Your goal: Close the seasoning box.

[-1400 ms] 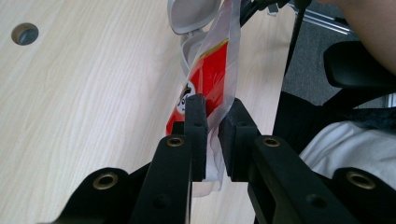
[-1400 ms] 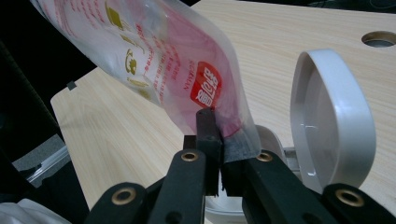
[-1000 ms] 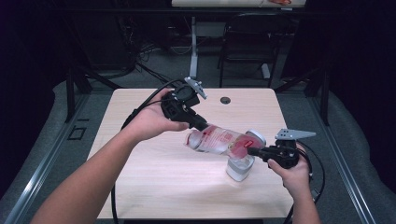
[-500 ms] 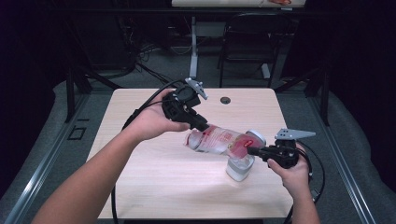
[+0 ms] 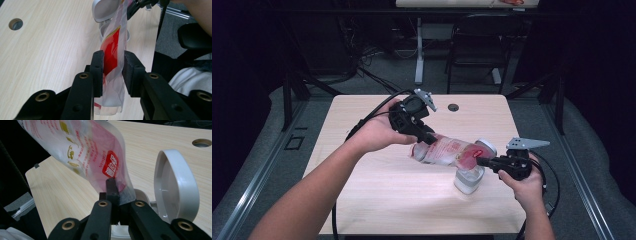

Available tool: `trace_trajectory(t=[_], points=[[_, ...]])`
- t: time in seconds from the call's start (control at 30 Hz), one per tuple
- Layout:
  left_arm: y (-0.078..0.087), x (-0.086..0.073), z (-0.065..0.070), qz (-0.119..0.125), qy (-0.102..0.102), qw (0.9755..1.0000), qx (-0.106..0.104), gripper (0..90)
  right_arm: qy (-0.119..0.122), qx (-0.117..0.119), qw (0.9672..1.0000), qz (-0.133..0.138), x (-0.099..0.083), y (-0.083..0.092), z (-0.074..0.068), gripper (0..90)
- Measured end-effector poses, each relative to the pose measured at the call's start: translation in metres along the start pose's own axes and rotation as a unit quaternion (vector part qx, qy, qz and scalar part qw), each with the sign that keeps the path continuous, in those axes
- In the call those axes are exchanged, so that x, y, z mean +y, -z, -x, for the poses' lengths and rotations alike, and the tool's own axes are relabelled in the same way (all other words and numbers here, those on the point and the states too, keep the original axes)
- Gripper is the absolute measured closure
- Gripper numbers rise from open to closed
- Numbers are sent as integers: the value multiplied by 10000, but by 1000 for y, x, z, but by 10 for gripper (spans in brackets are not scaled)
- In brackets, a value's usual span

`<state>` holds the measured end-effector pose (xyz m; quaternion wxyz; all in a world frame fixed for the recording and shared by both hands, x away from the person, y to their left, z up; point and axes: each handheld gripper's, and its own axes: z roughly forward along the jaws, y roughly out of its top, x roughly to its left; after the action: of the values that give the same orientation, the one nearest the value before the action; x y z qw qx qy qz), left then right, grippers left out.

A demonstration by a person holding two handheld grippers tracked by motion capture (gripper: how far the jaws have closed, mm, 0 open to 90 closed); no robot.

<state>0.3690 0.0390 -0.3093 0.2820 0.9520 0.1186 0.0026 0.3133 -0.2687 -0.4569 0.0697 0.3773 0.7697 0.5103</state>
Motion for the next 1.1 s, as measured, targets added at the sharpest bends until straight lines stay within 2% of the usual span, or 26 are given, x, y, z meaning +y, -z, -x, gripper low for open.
trace_trajectory(t=[0.4, 0.7, 0.87, 1.1], points=[[-8, -4, -2, 36, 53, 10000, -77, 660, -34, -26, 10000, 11, -1, 0, 1, 900], [-13, -10, -3, 77, 103, 9999, -52, 629, -84, -9, 10000, 0, -1, 0, 2, 900], [-13, -12, -4, 94, 88, 9999, 26, 715, -75, 26, 10000, 34, -1, 0, 2, 900], [-13, -11, -4, 105, 127, 9999, -8, 783, -133, 45, 9999, 73, -2, 0, 3, 900]])
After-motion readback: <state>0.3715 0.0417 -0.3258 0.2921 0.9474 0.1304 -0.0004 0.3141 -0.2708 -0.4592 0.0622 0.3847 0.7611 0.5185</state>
